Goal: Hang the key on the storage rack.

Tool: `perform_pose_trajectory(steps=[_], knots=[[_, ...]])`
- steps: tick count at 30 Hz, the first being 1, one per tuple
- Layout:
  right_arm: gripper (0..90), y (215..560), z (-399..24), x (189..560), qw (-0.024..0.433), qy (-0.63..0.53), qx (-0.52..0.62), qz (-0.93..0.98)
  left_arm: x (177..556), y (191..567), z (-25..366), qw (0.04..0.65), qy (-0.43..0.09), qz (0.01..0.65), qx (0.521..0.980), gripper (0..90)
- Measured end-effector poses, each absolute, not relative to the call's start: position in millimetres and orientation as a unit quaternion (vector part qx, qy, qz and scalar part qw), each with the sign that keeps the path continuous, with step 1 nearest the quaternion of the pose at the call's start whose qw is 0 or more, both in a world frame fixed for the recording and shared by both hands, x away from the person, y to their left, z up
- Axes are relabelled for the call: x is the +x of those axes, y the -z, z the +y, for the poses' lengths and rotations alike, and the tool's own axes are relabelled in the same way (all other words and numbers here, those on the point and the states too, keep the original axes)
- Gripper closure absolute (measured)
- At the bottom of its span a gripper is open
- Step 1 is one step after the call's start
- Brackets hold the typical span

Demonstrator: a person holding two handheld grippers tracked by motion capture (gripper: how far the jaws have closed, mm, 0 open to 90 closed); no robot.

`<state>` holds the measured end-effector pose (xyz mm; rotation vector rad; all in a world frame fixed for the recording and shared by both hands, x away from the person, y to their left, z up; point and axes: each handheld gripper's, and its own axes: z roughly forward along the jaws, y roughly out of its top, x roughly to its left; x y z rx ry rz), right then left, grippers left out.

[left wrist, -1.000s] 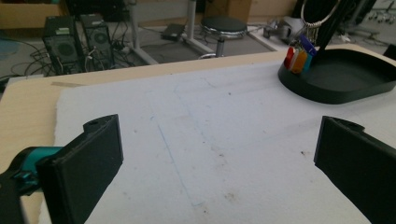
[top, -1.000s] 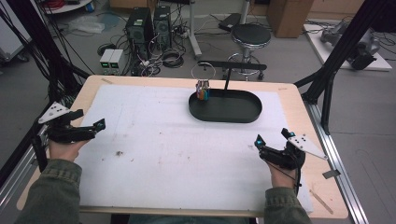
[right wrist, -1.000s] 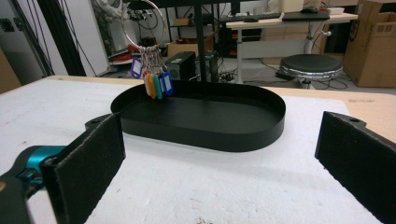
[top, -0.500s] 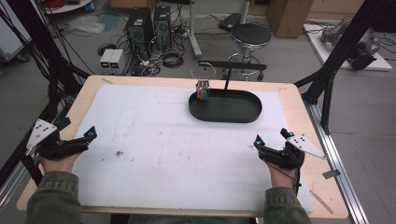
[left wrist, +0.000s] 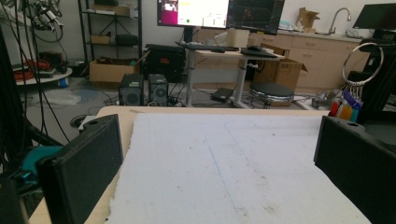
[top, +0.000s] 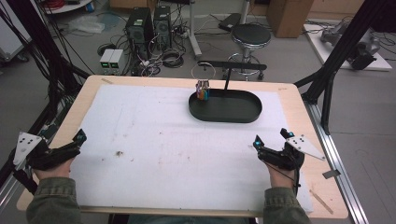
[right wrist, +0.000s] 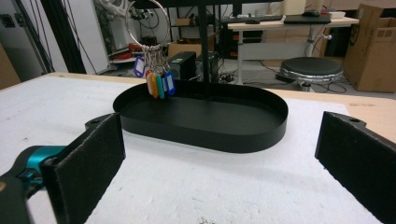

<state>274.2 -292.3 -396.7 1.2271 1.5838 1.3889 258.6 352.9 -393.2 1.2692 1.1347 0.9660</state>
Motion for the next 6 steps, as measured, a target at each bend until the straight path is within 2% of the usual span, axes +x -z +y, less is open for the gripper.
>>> perform_pose_trajectory(steps=[6], knots=[[0.5, 396.8, -291.9, 273.8, 0.346, -0.533, 0.475, 0.609, 260.6, 393.7, 352.7, 0.564, -0.403, 0.481, 0.537, 1.7]])
